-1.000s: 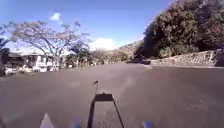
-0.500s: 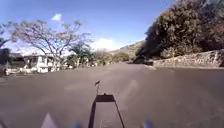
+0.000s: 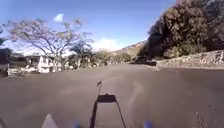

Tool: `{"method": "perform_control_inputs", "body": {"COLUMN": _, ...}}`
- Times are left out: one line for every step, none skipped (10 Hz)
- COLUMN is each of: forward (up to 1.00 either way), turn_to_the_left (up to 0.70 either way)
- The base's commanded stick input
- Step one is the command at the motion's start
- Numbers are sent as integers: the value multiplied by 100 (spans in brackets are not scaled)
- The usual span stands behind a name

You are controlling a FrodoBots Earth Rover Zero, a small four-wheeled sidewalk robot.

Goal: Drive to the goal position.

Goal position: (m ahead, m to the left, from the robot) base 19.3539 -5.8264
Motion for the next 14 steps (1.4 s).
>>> {"method": "perform_control_inputs", "body": {"forward": 70, "turn_to_the_left": 0}}
{"method": "perform_control_inputs", "body": {"forward": 70, "turn_to_the_left": 0}}
{"method": "perform_control_inputs", "body": {"forward": 70, "turn_to_the_left": 0}}
{"method": "perform_control_inputs", "body": {"forward": 70, "turn_to_the_left": 0}}
{"method": "perform_control_inputs", "body": {"forward": 70, "turn_to_the_left": 0}}
{"method": "perform_control_inputs", "body": {"forward": 70, "turn_to_the_left": 0}}
{"method": "perform_control_inputs", "body": {"forward": 70, "turn_to_the_left": 0}}
{"method": "perform_control_inputs", "body": {"forward": 70, "turn_to_the_left": 0}}
{"method": "perform_control_inputs", "body": {"forward": 70, "turn_to_the_left": 0}}
{"method": "perform_control_inputs", "body": {"forward": 70, "turn_to_the_left": -35}}
{"method": "perform_control_inputs", "body": {"forward": 70, "turn_to_the_left": -35}}
{"method": "perform_control_inputs", "body": {"forward": 70, "turn_to_the_left": -35}}
{"method": "perform_control_inputs", "body": {"forward": 70, "turn_to_the_left": -35}}
{"method": "perform_control_inputs", "body": {"forward": 70, "turn_to_the_left": -35}}
